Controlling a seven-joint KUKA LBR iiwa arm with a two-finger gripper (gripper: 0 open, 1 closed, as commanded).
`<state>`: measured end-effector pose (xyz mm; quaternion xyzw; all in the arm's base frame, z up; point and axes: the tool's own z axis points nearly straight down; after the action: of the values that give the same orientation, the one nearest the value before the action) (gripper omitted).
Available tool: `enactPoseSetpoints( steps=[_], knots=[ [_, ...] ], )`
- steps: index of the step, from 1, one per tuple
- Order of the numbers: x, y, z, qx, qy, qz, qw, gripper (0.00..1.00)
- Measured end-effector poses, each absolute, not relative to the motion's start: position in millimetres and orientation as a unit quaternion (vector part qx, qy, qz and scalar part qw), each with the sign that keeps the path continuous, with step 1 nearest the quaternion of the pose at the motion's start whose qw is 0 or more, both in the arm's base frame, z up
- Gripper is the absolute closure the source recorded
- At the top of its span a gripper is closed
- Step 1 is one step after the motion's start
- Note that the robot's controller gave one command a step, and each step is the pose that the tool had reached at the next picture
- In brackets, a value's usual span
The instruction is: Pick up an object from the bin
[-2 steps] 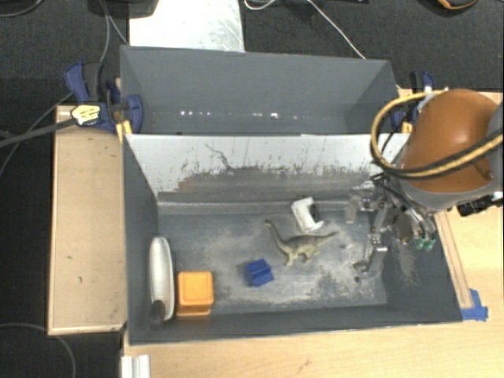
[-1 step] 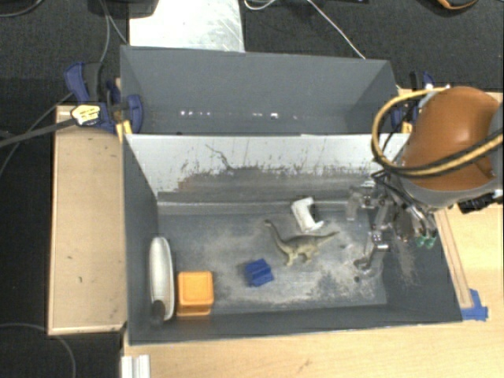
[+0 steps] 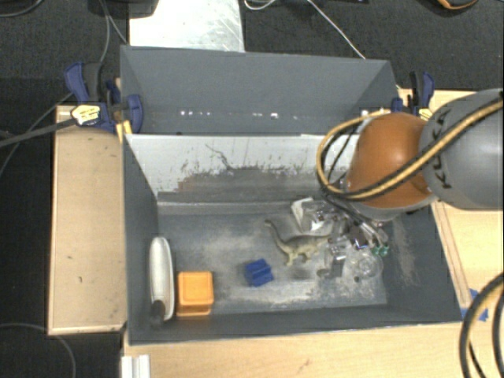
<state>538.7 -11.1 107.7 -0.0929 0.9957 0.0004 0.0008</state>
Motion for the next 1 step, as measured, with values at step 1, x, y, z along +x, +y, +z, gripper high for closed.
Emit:
enactPoseSetpoints(
  steps=[1],
  knots=[
    [527.6, -6.7, 140.5, 0.103, 0.995, 0.000, 0.002, 0.00]
  ],
)
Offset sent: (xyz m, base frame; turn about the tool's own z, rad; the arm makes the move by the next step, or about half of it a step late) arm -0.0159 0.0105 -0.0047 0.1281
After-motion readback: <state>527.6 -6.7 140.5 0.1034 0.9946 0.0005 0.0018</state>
